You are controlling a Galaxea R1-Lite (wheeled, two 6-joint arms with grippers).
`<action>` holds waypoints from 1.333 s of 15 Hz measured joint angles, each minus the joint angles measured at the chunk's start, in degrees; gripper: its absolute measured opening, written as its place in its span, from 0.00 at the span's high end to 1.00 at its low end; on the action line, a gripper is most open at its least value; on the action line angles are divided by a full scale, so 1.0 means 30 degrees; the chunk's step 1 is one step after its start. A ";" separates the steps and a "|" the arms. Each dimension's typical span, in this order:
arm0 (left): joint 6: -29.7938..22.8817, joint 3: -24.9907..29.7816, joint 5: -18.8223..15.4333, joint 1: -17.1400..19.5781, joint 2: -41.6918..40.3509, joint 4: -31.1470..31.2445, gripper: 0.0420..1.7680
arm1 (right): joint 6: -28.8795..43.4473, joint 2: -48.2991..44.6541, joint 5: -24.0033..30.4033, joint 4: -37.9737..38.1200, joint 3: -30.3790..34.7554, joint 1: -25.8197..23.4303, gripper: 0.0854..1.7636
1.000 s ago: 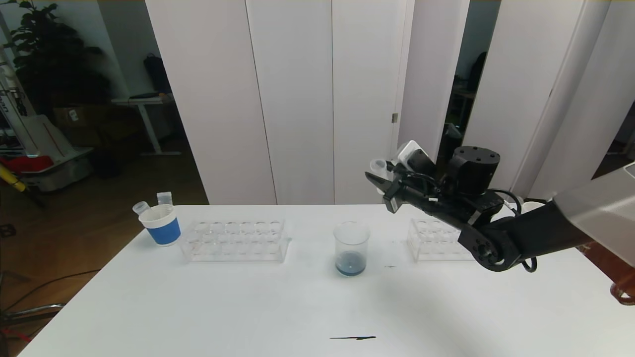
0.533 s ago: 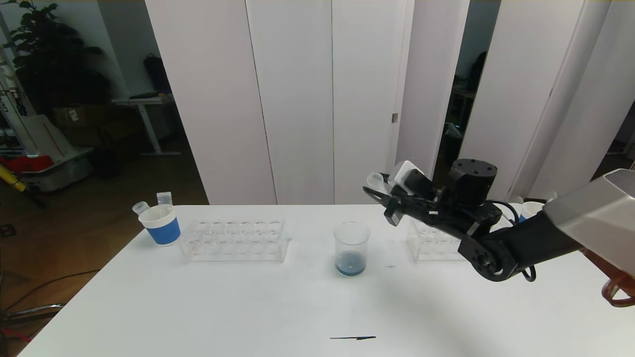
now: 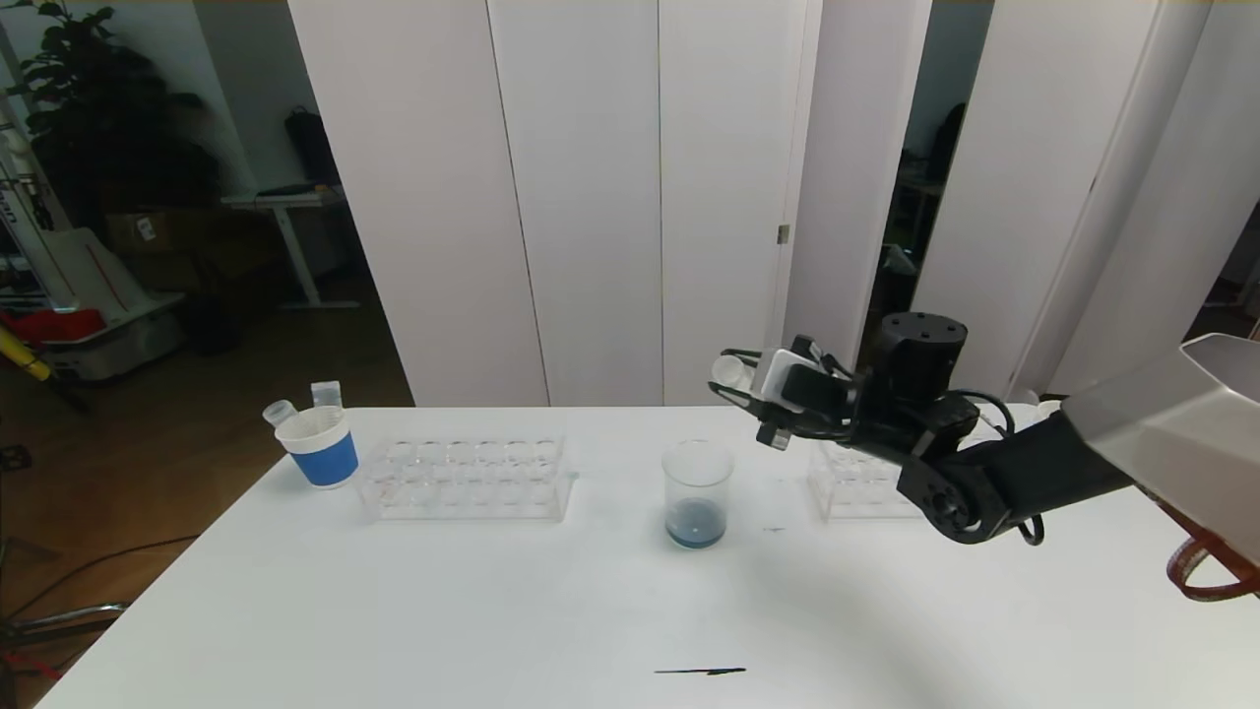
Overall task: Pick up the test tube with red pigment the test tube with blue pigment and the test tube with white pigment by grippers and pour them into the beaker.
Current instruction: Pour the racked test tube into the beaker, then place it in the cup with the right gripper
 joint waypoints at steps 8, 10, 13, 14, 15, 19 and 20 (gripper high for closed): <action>-0.0008 0.0000 0.0000 0.0000 0.0000 0.0000 0.01 | -0.3950 0.0646 0.1605 0.2767 -0.3405 -0.0459 0.70; -0.0008 0.0000 -0.0008 0.0000 0.0000 -0.0008 0.01 | -0.4559 0.0837 0.1845 0.2682 -0.3763 -0.0545 0.70; 0.0000 0.0000 -0.0008 0.0000 0.0000 0.0000 0.01 | -0.5961 0.1304 0.2479 0.2637 -0.3913 -0.0610 0.70; 0.0000 0.0000 -0.0008 0.0000 0.0000 0.0000 0.01 | -0.6303 0.1508 0.2499 0.2617 -0.3938 -0.0610 0.70; 0.0000 0.0000 -0.0008 0.0000 0.0000 0.0000 0.01 | -0.6636 0.1674 0.2507 0.2601 -0.3986 -0.0610 0.70; 0.0000 0.0000 -0.0008 0.0000 0.0000 0.0000 0.01 | -0.7550 0.2003 0.2536 0.2601 -0.4206 -0.0634 0.70; -0.0008 0.0000 -0.0008 0.0000 0.0000 0.0000 0.01 | -0.7973 0.2097 0.2560 0.2601 -0.4352 -0.0634 0.70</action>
